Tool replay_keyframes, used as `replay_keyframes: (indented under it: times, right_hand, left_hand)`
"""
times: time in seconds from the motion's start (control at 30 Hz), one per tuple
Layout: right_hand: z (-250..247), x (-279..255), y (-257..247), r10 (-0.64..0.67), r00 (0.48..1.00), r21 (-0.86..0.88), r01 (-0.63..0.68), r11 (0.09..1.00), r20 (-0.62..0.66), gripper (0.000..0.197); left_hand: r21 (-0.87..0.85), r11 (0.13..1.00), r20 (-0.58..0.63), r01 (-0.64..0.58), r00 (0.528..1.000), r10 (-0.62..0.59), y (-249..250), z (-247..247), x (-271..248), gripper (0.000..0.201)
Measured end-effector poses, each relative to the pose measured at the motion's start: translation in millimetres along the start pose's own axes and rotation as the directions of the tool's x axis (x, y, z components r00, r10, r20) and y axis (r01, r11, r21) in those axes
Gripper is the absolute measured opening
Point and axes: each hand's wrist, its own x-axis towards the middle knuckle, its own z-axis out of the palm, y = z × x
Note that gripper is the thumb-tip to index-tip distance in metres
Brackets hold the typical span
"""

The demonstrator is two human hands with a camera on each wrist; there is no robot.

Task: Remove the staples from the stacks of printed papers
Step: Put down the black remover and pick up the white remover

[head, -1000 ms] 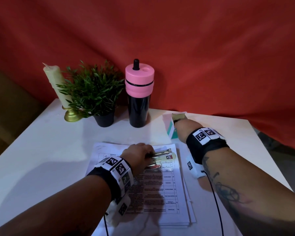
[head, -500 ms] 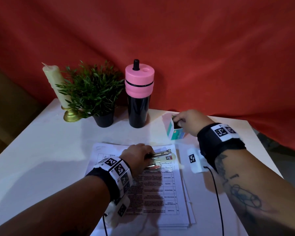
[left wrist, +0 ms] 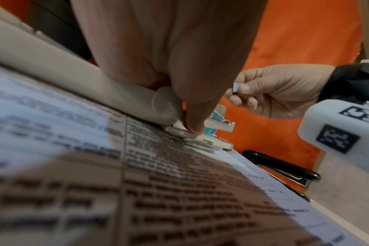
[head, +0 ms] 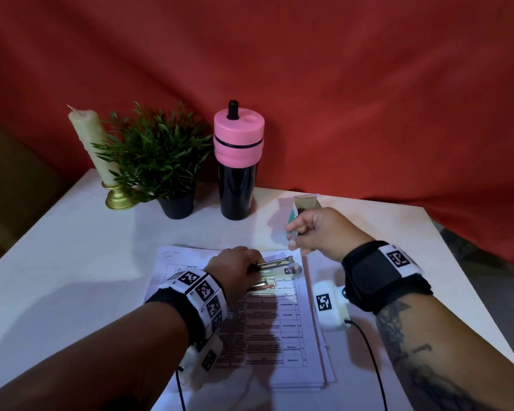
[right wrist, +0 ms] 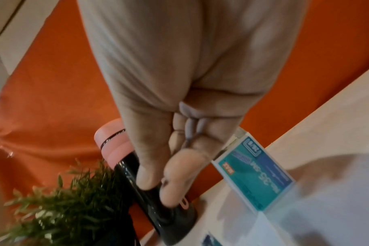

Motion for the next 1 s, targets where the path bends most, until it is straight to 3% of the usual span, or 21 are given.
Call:
replay_keyframes:
  times: [0.07, 0.2, 0.4, 0.7, 1.0]
  right_hand:
    - [3.9, -1.1, 5.1, -0.032, 0.999, -0.107, 0.033, 0.994, 0.005, 0.023]
    - [12.6, -3.4, 10.6, -0.04, 0.999, -0.155, 0.036, 0.987, -0.023, 0.025]
    - [26.8, -4.8, 11.7, -0.076, 0.997, -0.358, 0.062, 0.932, -0.024, 0.014]
    - [40.5, -6.9, 31.9, -0.106, 0.994, -0.286, 0.095, 0.954, -0.024, 0.027]
    - [38.9, -7.2, 44.1, -0.124, 0.991, -0.302, 0.102, 0.948, -0.054, 0.019]
  left_hand:
    - [-0.004, 1.0, -0.003, 0.001, 1.0, -0.001, 0.8, -0.5, 0.0, 0.017]
    - [-0.004, 1.0, 0.002, 0.007, 1.0, -0.007, 1.7, -0.8, -0.5, 0.017]
    - [-0.003, 1.0, 0.003, 0.015, 1.0, -0.015, 4.9, -2.7, -1.8, 0.017]
    - [0.008, 1.0, 0.015, 0.027, 1.0, -0.027, 4.4, -2.7, -0.7, 0.016]
    - [-0.019, 1.0, 0.006, 0.02, 1.0, -0.02, 5.4, -3.0, -2.1, 0.013]
